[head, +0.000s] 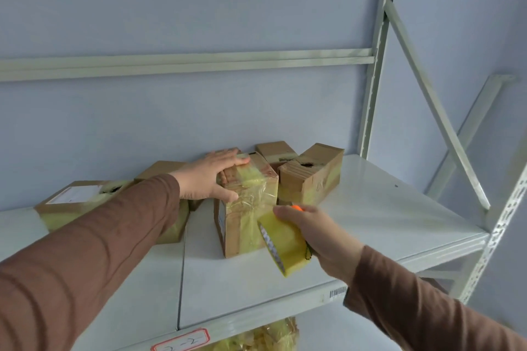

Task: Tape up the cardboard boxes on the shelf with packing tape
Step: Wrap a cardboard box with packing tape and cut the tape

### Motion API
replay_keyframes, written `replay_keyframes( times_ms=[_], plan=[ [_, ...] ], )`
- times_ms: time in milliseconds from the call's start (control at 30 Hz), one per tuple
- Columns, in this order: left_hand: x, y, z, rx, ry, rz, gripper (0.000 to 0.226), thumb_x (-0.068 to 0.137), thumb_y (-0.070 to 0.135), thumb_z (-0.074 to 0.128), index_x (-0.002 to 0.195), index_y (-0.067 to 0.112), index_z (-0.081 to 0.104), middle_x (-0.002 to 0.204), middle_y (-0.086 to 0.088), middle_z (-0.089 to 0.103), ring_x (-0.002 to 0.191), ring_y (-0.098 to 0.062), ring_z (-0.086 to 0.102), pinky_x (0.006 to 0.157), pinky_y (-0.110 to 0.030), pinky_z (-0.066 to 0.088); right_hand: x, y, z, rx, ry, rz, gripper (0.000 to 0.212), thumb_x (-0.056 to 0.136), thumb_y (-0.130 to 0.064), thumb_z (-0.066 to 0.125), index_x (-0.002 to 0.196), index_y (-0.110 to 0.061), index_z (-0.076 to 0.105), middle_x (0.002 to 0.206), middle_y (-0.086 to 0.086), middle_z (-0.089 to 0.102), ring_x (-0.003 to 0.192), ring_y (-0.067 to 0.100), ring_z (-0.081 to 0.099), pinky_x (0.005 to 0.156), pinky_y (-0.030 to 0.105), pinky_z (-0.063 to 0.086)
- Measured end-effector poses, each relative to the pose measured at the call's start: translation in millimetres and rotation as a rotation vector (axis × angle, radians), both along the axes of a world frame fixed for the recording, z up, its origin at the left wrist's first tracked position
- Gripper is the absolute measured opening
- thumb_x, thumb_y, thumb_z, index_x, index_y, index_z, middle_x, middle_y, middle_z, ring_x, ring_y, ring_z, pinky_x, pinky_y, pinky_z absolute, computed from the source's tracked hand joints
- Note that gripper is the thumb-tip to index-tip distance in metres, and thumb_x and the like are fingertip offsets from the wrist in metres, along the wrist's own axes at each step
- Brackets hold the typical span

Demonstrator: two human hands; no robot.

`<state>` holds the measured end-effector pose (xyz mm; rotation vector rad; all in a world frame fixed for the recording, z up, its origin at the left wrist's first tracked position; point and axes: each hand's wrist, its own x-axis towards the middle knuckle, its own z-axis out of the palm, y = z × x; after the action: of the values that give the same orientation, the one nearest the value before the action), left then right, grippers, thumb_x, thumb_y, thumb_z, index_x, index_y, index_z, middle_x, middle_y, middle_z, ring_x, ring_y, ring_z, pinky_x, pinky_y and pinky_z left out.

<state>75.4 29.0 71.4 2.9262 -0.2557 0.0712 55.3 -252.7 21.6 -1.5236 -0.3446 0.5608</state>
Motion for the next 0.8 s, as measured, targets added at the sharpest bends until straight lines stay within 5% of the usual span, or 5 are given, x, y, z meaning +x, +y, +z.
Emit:
replay_keyframes(
  times_ms=[167, 300, 400, 633, 800],
  plan=[
    [-2, -9, 2, 0.112, -0.027, -0.096, 0.095, 0.088, 0.038, 0.071, 0.157, 0.058, 0.009, 0.170, 0.016, 0.012, 0.155, -0.006, 0.017, 0.124, -0.033, 0.024, 7, 15, -27, -0.032, 0.087, -0.014, 0.025, 0.096, -0.036, 0.068, 0.111, -0.016, 0.073, 0.108, 0.010, 0.078, 0.098, 0.029, 0.076, 0.081, 0.038, 0.062],
    [-1, -9, 0, 0.182, -0.001, -0.153, 0.068, 0.098, 0.062, 0.050, 0.147, 0.074, 0.004, 0.172, 0.008, 0.000, 0.158, -0.010, 0.001, 0.126, -0.033, 0.011, 11, 29, -51, -0.037, 0.085, -0.053, 0.023, 0.098, -0.037, 0.065, 0.106, -0.017, 0.072, 0.086, 0.003, 0.075, 0.074, 0.020, 0.072, 0.065, 0.028, 0.057],
    [1, -15, -3, 0.191, -0.017, -0.140, 0.065, 0.100, 0.060, 0.046, 0.146, 0.075, 0.002, 0.172, 0.006, 0.000, 0.158, -0.013, -0.006, 0.129, -0.043, 0.008, 5, 35, -71, -0.028, 0.108, -0.086, 0.041, 0.098, -0.046, 0.063, 0.110, -0.007, 0.070, 0.088, 0.008, 0.062, 0.081, 0.023, 0.060, 0.075, 0.037, 0.048],
    [-17, -14, -24, 0.029, -0.230, -0.003, 0.079, 0.092, 0.060, 0.062, 0.158, 0.054, 0.019, 0.169, 0.015, 0.020, 0.156, -0.005, 0.014, 0.126, -0.039, 0.022, -12, 22, -96, 0.076, -0.111, 0.067, 0.033, 0.098, -0.051, 0.063, 0.102, -0.019, 0.063, 0.074, -0.012, 0.048, 0.063, 0.003, 0.046, 0.053, 0.013, 0.036],
    [-16, -17, -22, -0.081, -0.216, 0.048, 0.068, 0.093, 0.049, 0.069, 0.154, 0.048, 0.037, 0.162, 0.017, 0.033, 0.149, 0.000, 0.025, 0.122, -0.026, 0.020, -14, 8, -96, 0.123, -0.201, 0.161, 0.014, 0.101, -0.030, 0.064, 0.105, -0.018, 0.069, 0.086, -0.007, 0.060, 0.081, 0.007, 0.054, 0.075, 0.018, 0.043]
  ],
)
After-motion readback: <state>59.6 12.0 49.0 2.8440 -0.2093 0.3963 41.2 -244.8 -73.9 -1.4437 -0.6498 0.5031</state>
